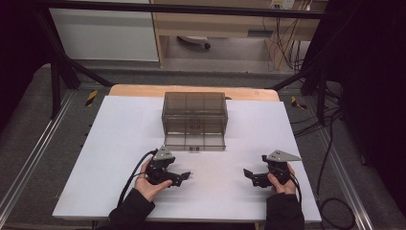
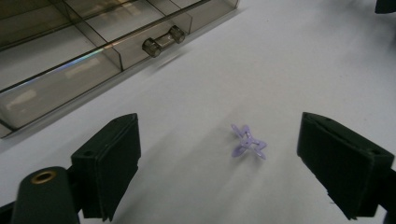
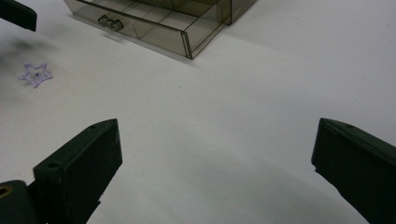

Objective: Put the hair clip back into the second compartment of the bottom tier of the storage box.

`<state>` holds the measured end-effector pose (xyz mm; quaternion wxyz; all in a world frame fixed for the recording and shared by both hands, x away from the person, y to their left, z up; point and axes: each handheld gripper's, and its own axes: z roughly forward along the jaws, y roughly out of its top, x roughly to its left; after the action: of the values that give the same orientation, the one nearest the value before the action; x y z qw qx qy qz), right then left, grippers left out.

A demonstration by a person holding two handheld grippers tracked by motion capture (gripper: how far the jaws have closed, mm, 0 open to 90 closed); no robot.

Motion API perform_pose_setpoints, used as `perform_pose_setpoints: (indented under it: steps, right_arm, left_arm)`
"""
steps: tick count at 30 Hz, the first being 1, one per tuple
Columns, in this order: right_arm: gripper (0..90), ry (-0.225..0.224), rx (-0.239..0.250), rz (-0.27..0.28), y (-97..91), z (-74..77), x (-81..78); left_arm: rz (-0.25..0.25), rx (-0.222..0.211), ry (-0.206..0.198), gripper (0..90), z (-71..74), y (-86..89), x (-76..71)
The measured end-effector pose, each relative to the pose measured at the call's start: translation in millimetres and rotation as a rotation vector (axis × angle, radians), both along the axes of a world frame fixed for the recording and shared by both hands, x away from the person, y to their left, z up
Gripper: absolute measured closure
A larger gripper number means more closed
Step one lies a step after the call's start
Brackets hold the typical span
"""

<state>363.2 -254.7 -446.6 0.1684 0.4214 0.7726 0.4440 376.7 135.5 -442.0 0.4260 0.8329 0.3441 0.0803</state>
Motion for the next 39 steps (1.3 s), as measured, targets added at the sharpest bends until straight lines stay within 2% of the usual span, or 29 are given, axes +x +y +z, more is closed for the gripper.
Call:
perform_pose_setpoints:
  steps: [5, 21, 30, 39]
  right_arm:
    - [2.2, 0.002, -0.002, -0.001, 0.1, -0.2, 0.1]
    - [2.2, 0.002, -0.001, -0.003, -0.1, -0.2, 0.1]
    - [2.2, 0.0, -0.003, -0.006, -0.2, -0.3, 0.2]
    - [2.2, 0.001, -0.001, -0.007, -0.6, 0.1, 0.0]
  left_arm:
    - [-0.011, 0.008, 0.003, 17.3, -2.0, -6.0, -0.7]
    - [-0.02, 0.021, 0.027, 44.3, -6.9, -12.2, -3.1]
    - [-0.013, 0.001, 0.047, 58.2, -7.5, -12.2, -3.3]
    - [-0.006, -0.008, 0.064, 67.3, -9.4, -14.0, -3.6]
